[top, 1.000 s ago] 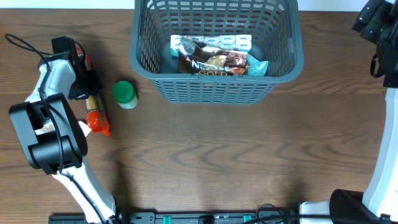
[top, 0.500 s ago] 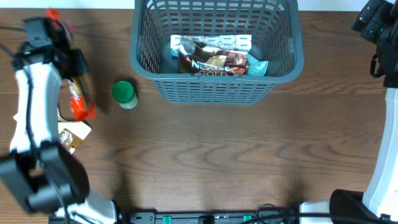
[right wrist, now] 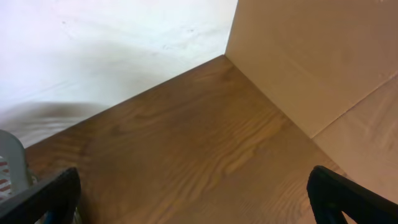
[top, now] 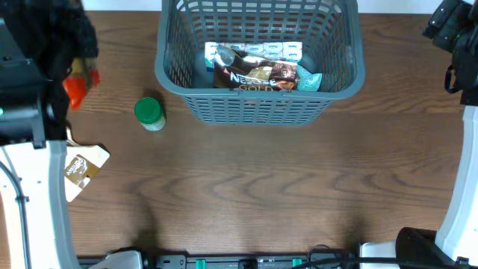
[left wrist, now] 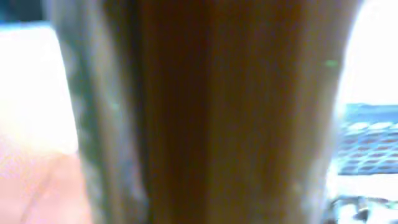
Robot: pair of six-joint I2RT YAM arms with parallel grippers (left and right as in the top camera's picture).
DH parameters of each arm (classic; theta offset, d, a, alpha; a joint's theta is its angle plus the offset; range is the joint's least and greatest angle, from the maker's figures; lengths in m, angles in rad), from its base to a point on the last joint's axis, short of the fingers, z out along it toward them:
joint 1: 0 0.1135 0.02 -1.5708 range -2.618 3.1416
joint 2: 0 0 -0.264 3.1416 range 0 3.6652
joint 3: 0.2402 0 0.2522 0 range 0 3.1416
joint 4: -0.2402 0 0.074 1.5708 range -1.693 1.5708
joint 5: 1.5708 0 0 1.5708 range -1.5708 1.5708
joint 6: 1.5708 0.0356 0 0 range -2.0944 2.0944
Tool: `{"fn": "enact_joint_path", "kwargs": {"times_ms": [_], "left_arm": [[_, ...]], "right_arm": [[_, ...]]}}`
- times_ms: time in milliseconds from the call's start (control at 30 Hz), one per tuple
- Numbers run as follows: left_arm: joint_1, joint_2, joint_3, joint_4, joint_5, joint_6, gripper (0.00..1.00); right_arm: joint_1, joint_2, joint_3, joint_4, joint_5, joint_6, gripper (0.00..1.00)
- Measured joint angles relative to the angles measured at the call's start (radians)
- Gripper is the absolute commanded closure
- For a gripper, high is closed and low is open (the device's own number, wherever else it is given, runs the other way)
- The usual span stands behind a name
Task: Pack container
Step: 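Lift the snack bar with the left gripper and drop it into the basket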
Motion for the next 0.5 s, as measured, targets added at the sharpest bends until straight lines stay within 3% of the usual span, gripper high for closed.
{"fn": "enact_joint_path", "kwargs": {"times_ms": [300, 500], "left_arm": [[-0.201, 0.077, 0.196, 0.156, 0.023, 0.183, 0.94], [-0.317, 0.194, 0.209, 0.227, 0.155, 0.319, 0.94]], "right_arm": [[0.000, 0.000, 0.000, 0.000, 0.000, 0.000, 0.01], [0.000, 0.000, 0.000, 0.000, 0.000, 0.000, 0.01]]}}
